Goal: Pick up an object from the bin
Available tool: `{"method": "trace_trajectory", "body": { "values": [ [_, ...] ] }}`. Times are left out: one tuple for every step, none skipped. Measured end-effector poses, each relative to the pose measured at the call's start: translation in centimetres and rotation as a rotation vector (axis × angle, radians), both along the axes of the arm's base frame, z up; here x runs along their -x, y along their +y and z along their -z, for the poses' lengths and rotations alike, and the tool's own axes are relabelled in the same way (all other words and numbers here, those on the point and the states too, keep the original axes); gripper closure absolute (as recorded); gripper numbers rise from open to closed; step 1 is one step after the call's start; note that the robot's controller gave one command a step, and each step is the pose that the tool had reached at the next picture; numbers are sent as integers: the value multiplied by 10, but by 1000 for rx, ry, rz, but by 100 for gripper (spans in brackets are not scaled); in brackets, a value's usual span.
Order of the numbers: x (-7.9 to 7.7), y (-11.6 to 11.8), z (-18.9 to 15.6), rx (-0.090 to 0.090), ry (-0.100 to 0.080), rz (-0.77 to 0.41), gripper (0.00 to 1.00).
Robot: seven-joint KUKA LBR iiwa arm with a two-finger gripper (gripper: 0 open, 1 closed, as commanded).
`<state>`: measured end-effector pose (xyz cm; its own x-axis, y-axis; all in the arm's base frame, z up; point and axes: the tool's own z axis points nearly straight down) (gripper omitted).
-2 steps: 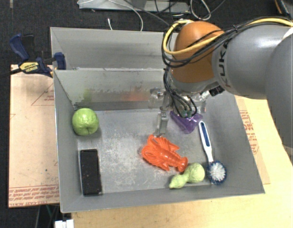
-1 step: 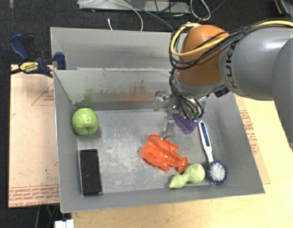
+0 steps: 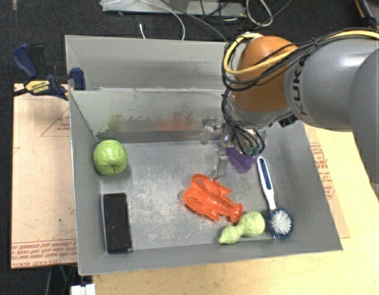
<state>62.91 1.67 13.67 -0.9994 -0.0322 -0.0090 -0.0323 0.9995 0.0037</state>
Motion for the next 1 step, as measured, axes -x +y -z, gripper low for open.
{"method": "trace_trajectory", "body": {
  "values": [
    [-8,6,49,-1,0,-88,0]
  ]
}}
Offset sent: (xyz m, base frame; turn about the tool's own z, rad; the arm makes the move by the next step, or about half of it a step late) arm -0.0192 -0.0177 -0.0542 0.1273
